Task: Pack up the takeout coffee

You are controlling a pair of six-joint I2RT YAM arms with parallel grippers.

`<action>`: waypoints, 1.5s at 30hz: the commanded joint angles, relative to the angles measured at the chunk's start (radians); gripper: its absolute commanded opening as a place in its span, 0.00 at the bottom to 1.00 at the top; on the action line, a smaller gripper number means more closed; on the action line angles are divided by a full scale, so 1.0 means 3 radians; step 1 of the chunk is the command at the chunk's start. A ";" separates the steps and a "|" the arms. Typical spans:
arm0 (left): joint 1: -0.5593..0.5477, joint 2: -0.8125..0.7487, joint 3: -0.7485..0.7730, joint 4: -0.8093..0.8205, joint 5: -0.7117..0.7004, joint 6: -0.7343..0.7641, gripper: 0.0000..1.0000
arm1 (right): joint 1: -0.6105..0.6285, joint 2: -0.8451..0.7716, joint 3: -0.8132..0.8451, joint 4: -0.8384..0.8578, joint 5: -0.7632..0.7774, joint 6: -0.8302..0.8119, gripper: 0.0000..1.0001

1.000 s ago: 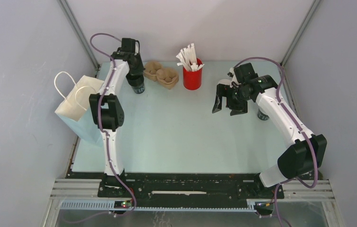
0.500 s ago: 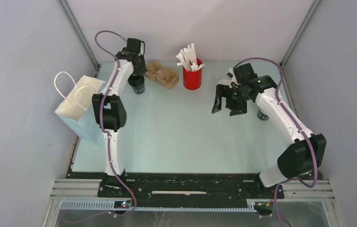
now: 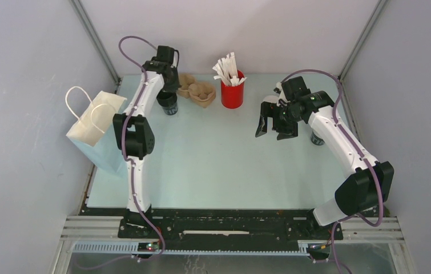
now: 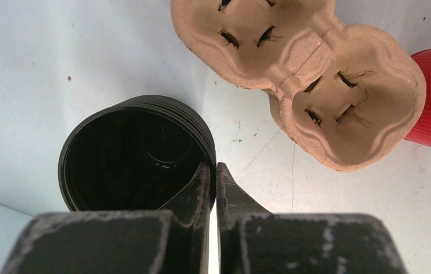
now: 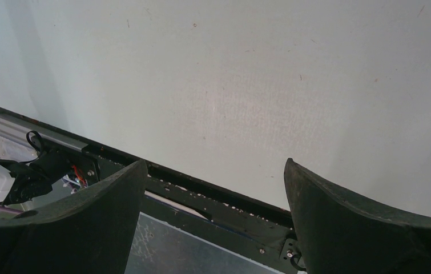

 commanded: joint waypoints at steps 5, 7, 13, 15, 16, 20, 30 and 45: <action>-0.0023 -0.0209 0.0333 -0.0062 -0.0180 0.0015 0.00 | 0.0013 0.0013 -0.0032 0.0066 -0.0045 0.0013 0.98; -0.0079 -0.0226 0.0344 -0.0088 -0.0413 0.0126 0.00 | 0.0016 0.0017 -0.0041 0.0074 -0.0055 0.0015 0.98; -0.0050 -0.0222 0.0328 -0.0099 -0.0083 0.0039 0.00 | 0.0017 0.0028 -0.0052 0.0083 -0.0068 0.0018 0.98; 0.0035 -0.0216 0.0282 -0.0042 0.0285 -0.0153 0.00 | 0.0021 0.0024 -0.0052 0.0083 -0.0068 0.0018 0.98; 0.0075 -0.0222 0.0243 0.0027 0.0428 -0.0246 0.00 | 0.0022 0.0024 -0.0056 0.0083 -0.0066 0.0018 0.98; 0.0119 -0.0227 0.0190 0.0121 0.0595 -0.0380 0.00 | 0.0022 0.0018 -0.0053 0.0078 -0.0060 0.0013 0.98; 0.0123 -0.0165 0.0226 0.0036 0.0651 -0.0336 0.18 | 0.0025 0.0029 -0.0058 0.0084 -0.0078 0.0009 0.98; 0.0109 -0.0173 0.0126 -0.0067 0.0644 -0.0139 0.43 | 0.0032 0.0024 -0.0058 0.0093 -0.0106 0.0008 0.98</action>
